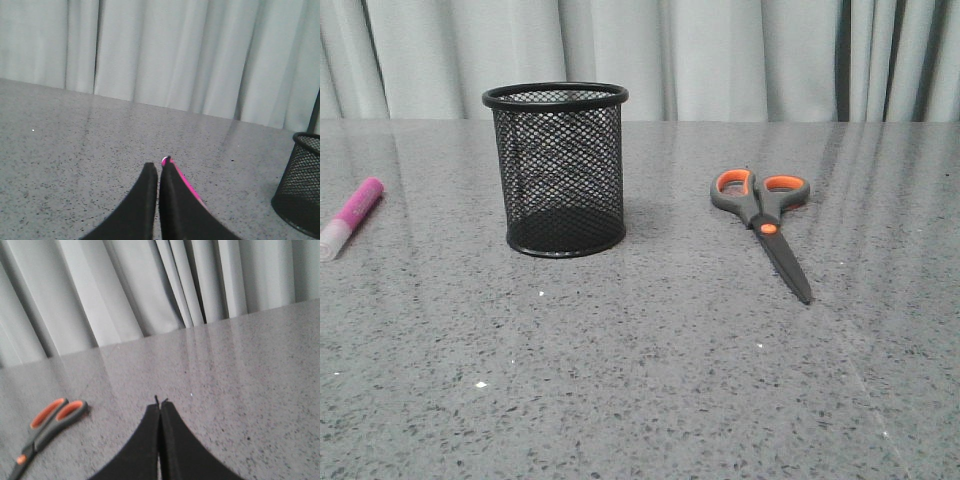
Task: Put pen and scissors into bin
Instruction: 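Move the left gripper down toward the pink highlighter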
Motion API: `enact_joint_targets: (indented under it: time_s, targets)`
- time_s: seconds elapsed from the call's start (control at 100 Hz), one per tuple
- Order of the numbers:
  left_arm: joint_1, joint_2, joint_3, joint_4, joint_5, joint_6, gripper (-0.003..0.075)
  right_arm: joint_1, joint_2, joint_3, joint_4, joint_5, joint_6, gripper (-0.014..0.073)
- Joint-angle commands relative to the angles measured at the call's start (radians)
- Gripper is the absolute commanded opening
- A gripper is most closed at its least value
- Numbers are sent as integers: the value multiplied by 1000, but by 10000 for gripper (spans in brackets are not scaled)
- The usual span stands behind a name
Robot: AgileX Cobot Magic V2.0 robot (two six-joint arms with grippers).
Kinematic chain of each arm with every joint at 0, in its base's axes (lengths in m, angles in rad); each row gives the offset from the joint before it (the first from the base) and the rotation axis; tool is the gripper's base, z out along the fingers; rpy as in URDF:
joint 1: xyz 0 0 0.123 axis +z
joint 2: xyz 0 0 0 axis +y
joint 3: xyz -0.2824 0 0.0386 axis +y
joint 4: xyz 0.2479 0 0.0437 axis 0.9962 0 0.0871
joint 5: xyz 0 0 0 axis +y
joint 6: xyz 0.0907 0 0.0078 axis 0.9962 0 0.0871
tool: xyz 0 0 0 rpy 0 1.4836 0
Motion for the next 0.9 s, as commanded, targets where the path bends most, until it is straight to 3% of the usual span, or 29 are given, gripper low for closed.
enact_joint_targets:
  time_s: [0.0, 0.25, 0.41, 0.68, 0.89]
  targets:
    - [1, -27, 25, -75, -67, -10, -21, -1, -17, 18, 58, -117, -6, -76]
    - [1, -27, 24, -327, -87, -10, -22, -1, -17, 10, 273, -144, -6, -76]
    - [1, -27, 0, -434, -97, -10, -22, -1, -17, -37, 295, -112, -6, -75]
    - [1, 54, -118, -408, -14, 0, -22, -1, 106, -204, 264, 71, -8, -59]
    - [1, 268, -337, -186, 227, 0, -22, -1, 379, -406, 136, 315, -8, -59]
